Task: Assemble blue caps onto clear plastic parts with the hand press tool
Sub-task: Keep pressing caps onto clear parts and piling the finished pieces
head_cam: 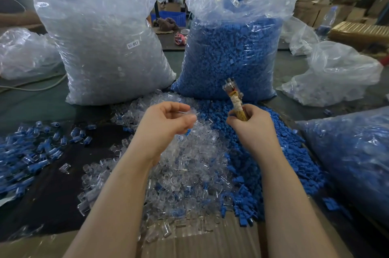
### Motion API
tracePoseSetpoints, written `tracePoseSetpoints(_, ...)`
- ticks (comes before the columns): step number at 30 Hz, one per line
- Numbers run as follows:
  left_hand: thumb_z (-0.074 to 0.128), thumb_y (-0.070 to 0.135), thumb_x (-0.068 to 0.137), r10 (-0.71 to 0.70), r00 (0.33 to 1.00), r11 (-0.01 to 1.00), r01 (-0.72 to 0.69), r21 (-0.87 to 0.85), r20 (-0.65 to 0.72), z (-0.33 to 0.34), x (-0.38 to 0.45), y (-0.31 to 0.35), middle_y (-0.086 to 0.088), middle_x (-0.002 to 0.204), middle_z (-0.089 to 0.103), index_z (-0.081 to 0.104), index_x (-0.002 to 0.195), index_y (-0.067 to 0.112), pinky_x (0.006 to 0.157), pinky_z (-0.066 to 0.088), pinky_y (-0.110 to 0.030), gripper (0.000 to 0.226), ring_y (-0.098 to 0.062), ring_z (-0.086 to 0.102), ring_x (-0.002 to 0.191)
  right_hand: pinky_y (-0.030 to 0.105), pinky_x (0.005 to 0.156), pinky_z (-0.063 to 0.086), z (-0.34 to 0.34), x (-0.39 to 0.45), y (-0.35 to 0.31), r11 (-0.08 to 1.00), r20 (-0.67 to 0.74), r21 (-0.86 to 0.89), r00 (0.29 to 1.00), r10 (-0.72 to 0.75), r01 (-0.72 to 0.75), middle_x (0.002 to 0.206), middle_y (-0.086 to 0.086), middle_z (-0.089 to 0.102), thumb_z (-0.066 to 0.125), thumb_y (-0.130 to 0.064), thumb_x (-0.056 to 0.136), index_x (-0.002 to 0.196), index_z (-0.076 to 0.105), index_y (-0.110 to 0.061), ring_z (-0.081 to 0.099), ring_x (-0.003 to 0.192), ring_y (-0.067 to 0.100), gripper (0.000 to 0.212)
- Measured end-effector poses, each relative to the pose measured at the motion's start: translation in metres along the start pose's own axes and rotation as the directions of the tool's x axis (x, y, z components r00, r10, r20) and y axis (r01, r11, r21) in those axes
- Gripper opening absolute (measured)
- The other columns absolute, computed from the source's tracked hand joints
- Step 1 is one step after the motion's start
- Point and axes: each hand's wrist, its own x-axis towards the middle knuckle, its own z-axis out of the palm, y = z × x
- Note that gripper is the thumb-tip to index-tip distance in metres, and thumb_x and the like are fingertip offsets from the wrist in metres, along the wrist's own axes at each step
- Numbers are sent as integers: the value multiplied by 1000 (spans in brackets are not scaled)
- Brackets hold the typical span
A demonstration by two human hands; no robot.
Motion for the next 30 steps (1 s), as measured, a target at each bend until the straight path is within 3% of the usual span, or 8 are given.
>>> tracePoseSetpoints(5,82,12,75,29,997,999,-26,37,-71,8,-3,0,-3,72,75,75,83,13,64,56,-15,11,-9,69,66,38,62,49,4,-2,-2,993,-41,118,999,-9,14,71,-6,67,71,-22,83,80,63,-25,60,64,16,8)
tracePoseSetpoints(10,83,14,74,53,990,998,-50,30,-132,16,-7,2,-1,68,74,76,80,16,58,52,-14,10,-9,69,62,25,57,41,5,-2,-2,986,-39,158,998,-39,45,56,-18,57,74,-25,83,74,63,-25,48,52,-1,14)
tracePoseSetpoints(16,82,18,77,41,987,999,-44,-15,-156,26,-9,5,2,71,75,75,81,20,59,53,-14,8,-11,72,66,16,64,50,8,-11,-15,940,7,328,995,-102,94,79,-1,70,74,-15,85,81,70,-23,63,70,10,11)
tracePoseSetpoints(22,77,10,82,-5,986,999,-3,-45,-166,31,-9,4,-1,71,75,72,82,15,62,57,-21,7,-13,74,68,6,60,45,8,-16,-22,894,88,427,978,-190,135,79,-7,75,67,-8,91,91,71,-18,65,66,-6,10)
tracePoseSetpoints(25,75,8,83,-17,985,995,0,-98,-173,33,-9,4,-3,72,75,71,83,12,59,55,-18,6,-13,74,69,9,62,47,11,-16,-25,899,60,405,977,-206,165,78,-7,74,69,-10,90,86,69,-21,66,70,0,11)
tracePoseSetpoints(28,76,8,82,-14,982,992,-11,-127,-191,34,-9,5,-1,69,74,71,82,12,59,55,-18,6,-12,73,68,22,63,49,12,-17,-26,913,21,355,974,-225,203,78,1,68,72,-16,89,81,67,-20,61,69,16,10)
tracePoseSetpoints(30,76,9,82,-6,976,990,-25,-136,-218,35,-9,5,1,65,73,71,79,13,58,54,-17,8,-9,71,65,28,65,50,12,-17,-26,912,13,347,971,-238,219,76,5,65,72,-20,88,80,65,-19,56,67,17,11)
